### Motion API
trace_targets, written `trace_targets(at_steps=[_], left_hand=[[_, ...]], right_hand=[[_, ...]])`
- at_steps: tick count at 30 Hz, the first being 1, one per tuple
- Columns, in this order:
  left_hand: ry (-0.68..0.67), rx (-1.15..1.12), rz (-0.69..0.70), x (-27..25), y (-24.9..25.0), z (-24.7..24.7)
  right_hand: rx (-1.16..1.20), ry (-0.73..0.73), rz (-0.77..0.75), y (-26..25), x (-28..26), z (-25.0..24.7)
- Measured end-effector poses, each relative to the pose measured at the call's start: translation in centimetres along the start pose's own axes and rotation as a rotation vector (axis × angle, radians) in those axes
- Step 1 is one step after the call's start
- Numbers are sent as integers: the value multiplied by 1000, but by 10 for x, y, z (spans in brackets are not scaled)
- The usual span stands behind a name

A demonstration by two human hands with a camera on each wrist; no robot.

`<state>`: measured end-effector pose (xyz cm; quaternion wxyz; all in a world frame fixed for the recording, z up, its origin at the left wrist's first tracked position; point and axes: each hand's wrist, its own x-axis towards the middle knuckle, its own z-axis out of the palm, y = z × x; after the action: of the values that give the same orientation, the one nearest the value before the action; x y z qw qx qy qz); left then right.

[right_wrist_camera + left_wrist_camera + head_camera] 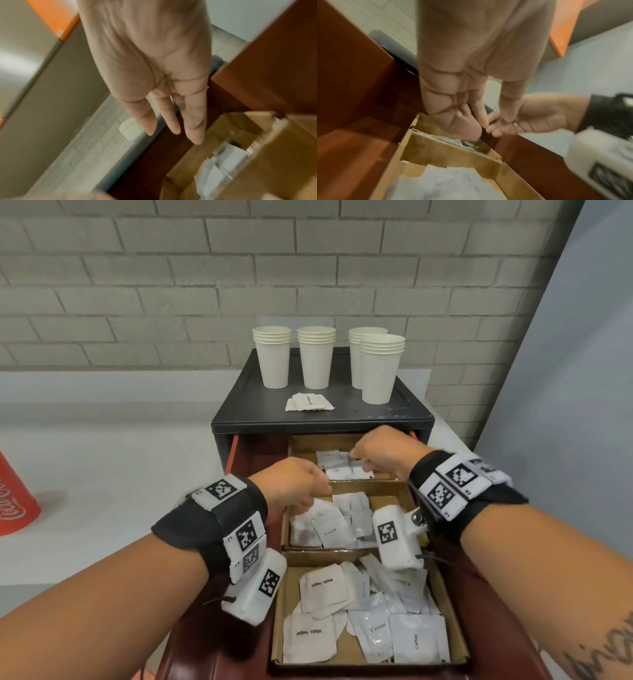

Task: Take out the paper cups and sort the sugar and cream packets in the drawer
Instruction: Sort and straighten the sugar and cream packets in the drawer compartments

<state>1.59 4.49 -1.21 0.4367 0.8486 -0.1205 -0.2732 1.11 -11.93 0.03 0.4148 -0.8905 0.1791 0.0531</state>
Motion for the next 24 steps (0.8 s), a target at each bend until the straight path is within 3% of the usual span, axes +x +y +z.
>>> trace_targets(at_steps=[5, 9, 12, 15, 19, 24], left_hand=[[-275, 618, -8, -17, -4, 27], [-344, 974, 58, -23, -10, 48], [-396, 972, 114, -24, -10, 62], [-384, 938, 216, -25, -3, 75], [-405, 1035, 280, -26, 5, 90], [-506, 947, 281, -19, 9, 106]], right_hand=[[-60, -44, -97, -19, -35, -41], [-282, 7, -97, -14, -60, -73], [-564, 19, -42, 7, -66, -84], [-698, 2, 26, 34, -69, -82], [-645, -56, 0, 65, -67, -59], [-489, 95, -86, 84, -61, -32]])
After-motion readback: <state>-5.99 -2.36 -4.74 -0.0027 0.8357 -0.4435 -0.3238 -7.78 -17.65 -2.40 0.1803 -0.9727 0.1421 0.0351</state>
